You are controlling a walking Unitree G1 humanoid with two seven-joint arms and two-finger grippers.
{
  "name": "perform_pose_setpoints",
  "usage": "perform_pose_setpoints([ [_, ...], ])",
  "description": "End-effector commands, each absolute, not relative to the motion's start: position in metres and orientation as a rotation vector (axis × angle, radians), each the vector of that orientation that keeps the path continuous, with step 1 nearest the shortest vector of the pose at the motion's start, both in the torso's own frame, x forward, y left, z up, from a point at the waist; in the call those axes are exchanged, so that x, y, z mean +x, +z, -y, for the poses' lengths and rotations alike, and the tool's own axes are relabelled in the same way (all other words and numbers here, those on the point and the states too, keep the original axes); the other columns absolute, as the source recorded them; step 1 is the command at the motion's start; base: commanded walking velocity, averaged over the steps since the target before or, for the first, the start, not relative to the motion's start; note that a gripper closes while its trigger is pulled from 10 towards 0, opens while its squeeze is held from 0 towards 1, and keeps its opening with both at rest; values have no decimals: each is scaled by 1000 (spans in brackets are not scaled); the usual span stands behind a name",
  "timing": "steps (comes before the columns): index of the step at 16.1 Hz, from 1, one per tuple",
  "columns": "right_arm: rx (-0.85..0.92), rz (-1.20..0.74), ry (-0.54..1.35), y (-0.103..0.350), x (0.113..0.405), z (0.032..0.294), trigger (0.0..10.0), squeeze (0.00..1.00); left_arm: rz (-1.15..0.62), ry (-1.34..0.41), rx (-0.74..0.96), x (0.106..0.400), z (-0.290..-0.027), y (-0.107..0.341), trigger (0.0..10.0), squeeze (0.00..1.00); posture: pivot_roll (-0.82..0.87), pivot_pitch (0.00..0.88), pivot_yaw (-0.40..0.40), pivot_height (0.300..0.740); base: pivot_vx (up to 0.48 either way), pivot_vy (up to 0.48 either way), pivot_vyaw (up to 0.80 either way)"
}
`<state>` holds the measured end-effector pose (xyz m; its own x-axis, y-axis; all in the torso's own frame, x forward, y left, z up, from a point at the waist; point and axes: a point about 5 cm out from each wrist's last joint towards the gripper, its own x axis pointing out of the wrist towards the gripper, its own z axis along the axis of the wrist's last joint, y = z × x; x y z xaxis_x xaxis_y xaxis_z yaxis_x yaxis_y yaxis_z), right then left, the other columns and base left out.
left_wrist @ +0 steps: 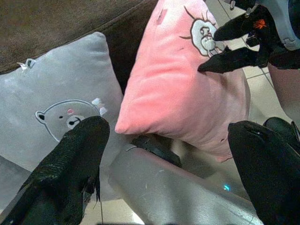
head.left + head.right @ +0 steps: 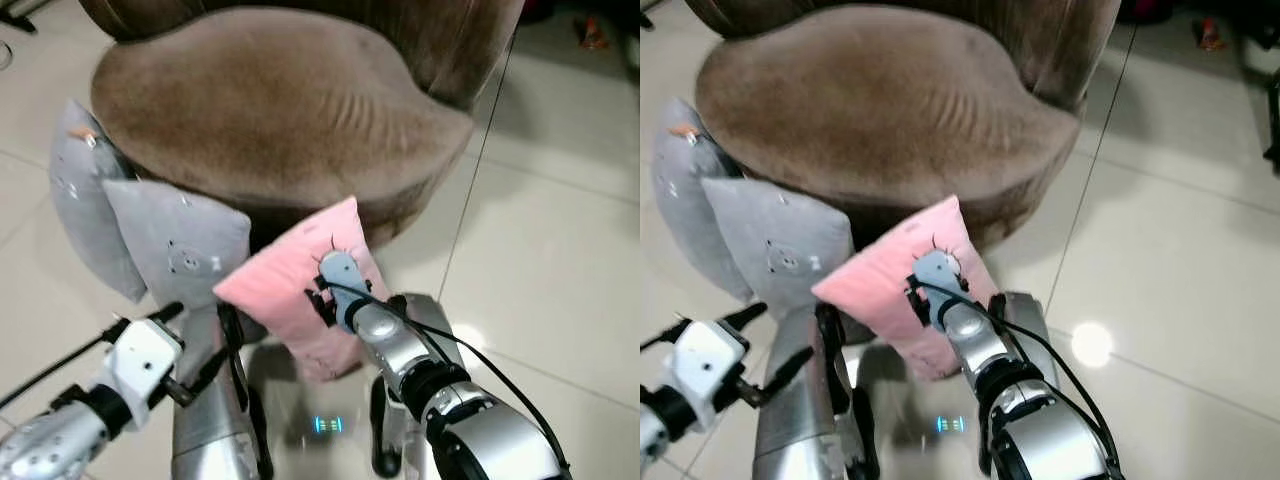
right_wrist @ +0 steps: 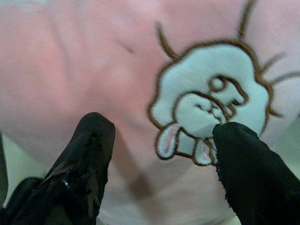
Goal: Move the pillow to the sofa from floor
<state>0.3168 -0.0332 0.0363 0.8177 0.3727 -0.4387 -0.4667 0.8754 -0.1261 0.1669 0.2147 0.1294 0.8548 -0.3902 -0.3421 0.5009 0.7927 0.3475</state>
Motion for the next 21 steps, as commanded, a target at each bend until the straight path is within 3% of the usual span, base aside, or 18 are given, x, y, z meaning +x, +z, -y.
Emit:
perform_pose_setpoints([
  [1,-123,-373,499,50,312,-6,10000,0,-279,-478,442,160,-218,133,10000,588,78,397,16,461,0,0,0],
  [9,77,-243,616,70,302,-41,10000,0,-343,-451,425,133,-227,133,10000,584,66,375,3,461,0,0,0],
  [10,65,-218,589,71,306,-33,10000,0,-366,-436,385,127,-233,129,10000,584,62,336,-1,461,0,0,0],
  [11,158,-174,552,78,315,-17,10000,0,-396,-392,332,121,-247,125,10000,565,54,292,-4,461,0,0,0],
  [12,181,-128,540,84,322,-6,10000,0,-405,-361,307,121,-257,122,10000,467,42,252,-5,461,0,0,0],
  [16,197,76,440,120,342,87,10000,0,-274,-102,323,178,-313,133,10000,251,9,134,-14,461,0,0,0],
  [17,161,99,375,126,337,115,10000,0,-213,-56,340,207,-320,137,10000,278,-28,103,1,461,0,0,0],
  [18,107,97,309,125,318,139,10000,0,-154,-137,304,246,-300,135,10000,302,-63,71,16,461,0,0,0],
  [19,83,82,283,125,306,149,10000,0,-137,-216,268,268,-282,133,10000,639,-74,62,22,461,0,0,0],
  [20,52,67,271,123,298,154,10000,0,-150,-274,240,280,-267,127,10000,639,-92,57,29,461,0,0,0],
  [21,14,30,246,118,287,159,10000,0,-200,-323,189,293,-249,114,10000,1000,-121,61,42,461,0,0,0],
])
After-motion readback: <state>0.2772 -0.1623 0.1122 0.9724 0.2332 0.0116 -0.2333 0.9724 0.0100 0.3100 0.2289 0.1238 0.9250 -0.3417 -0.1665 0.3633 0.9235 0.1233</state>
